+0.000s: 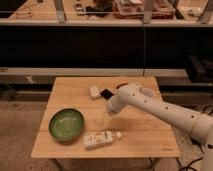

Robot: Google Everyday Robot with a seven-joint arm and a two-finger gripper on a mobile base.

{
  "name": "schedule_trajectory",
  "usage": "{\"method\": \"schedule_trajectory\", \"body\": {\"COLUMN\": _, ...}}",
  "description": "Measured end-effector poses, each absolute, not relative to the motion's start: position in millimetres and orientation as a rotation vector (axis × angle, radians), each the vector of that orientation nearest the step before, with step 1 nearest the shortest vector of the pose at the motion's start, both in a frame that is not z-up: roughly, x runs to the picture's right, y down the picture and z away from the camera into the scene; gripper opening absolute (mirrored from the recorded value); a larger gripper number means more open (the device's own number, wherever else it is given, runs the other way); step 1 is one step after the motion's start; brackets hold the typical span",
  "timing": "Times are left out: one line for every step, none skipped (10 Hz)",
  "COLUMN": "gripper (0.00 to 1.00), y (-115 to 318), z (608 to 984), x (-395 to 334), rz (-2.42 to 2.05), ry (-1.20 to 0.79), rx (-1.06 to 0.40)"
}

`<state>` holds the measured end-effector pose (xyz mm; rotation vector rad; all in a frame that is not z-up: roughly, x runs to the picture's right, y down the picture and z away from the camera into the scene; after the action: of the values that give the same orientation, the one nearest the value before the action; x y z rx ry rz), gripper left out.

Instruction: Wipe the white sponge on the table

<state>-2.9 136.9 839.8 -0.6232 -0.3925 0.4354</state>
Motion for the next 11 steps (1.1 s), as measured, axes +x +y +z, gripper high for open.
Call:
{"method": "schedule_trajectory", "body": {"gripper": 0.8, "y": 137, "z": 840, "x": -3, "rz": 0.435, "ry": -0.393, "rx": -0.623}}
{"method": "schedule_trajectory", "body": {"gripper": 0.8, "y": 137, "z": 840, "x": -3, "rz": 0.435, "ry": -0.393, "rx": -0.623}}
{"method": "schedule_trajectory", "body": {"gripper": 0.8, "y": 137, "z": 840, "x": -3, "rz": 0.435, "ry": -0.393, "rx": -0.623}}
{"method": "schedule_trajectory", "body": {"gripper": 0.8, "y": 136, "z": 840, "x": -3, "rz": 0.433, "ry": -0.391, "rx": -0.621}}
{"method": "schedule_trajectory", "body": {"gripper": 0.8, "y": 134, "z": 840, "x": -1, "rz": 0.428, "ry": -0.385, "rx": -0.616}}
{"method": "schedule_trajectory", "body": {"gripper": 0.8, "y": 118, "z": 843, "x": 6, "rz": 0.405, "ry": -0.356, "rx": -0.583}}
{"method": "schedule_trajectory", "body": {"gripper": 0.8, "y": 96, "z": 845, "x": 12, "rz": 0.378, "ry": -0.323, "rx": -0.546}}
{"method": "schedule_trajectory", "body": {"gripper": 0.8, "y": 61, "z": 845, "x": 13, "rz": 0.34, "ry": -0.293, "rx": -0.5}}
{"method": "schedule_trajectory", "body": {"gripper": 0.8, "y": 27, "z": 844, "x": 9, "rz": 0.281, "ry": -0.266, "rx": -0.467}}
{"method": "schedule_trajectory", "body": {"gripper": 0.8, "y": 9, "z": 845, "x": 4, "rz": 0.239, "ry": -0.255, "rx": -0.453}}
{"method": "schedule_trajectory", "body": {"gripper": 0.8, "y": -5, "z": 848, "x": -2, "rz": 0.194, "ry": -0.247, "rx": -0.451}}
